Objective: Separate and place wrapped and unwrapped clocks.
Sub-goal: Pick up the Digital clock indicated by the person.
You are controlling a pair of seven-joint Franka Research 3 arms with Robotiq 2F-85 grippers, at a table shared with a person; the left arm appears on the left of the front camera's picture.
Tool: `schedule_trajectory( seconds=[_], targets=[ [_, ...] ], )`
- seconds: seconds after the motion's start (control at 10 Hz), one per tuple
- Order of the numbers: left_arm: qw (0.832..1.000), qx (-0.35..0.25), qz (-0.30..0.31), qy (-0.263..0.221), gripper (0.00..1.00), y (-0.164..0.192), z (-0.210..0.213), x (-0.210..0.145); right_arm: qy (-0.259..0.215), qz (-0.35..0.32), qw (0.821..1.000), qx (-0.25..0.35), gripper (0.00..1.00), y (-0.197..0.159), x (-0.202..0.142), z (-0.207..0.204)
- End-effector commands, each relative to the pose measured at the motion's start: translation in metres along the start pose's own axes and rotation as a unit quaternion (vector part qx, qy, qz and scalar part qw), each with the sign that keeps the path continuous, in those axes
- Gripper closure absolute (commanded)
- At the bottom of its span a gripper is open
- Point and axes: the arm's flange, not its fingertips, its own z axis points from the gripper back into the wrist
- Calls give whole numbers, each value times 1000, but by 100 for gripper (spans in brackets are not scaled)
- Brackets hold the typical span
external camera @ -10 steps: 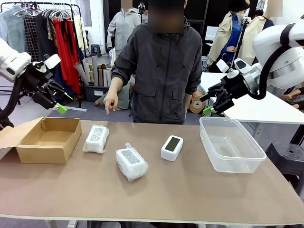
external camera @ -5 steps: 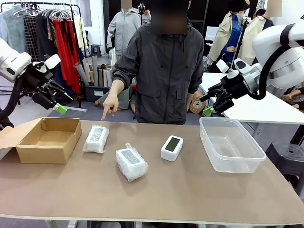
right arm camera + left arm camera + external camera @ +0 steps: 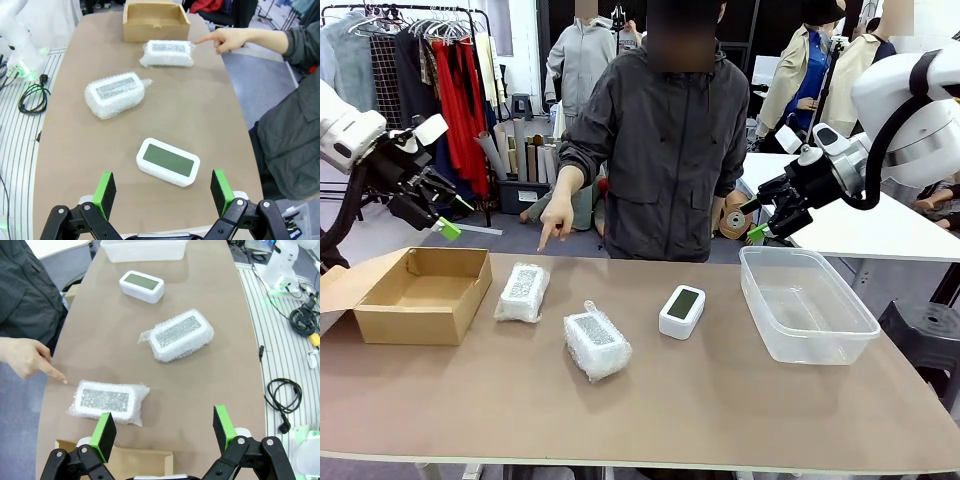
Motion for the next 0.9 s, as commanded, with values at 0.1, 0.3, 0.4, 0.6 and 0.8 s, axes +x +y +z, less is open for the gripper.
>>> schedule_trajectory(
  seconds=[0.1,0.3,0.4,0.6,0.8],
  targets=[
    [1000,2,0,0,0,-1,2,1,2,4,1000,-4,0,1,1,1],
    [1000,2,0,0,0,-1,2,1,2,4,1000,-4,0,1,1,1],
    [1000,2,0,0,0,-1,2,1,2,4,1000,-4,0,1,1,1],
    [1000,0,0,0,0,0,0,0,2,4,1000,-4,0,1,1,1],
    [998,-4,26,62,0,-3,0,16,2,4,1000,-4,0,1,1,1]
  ],
)
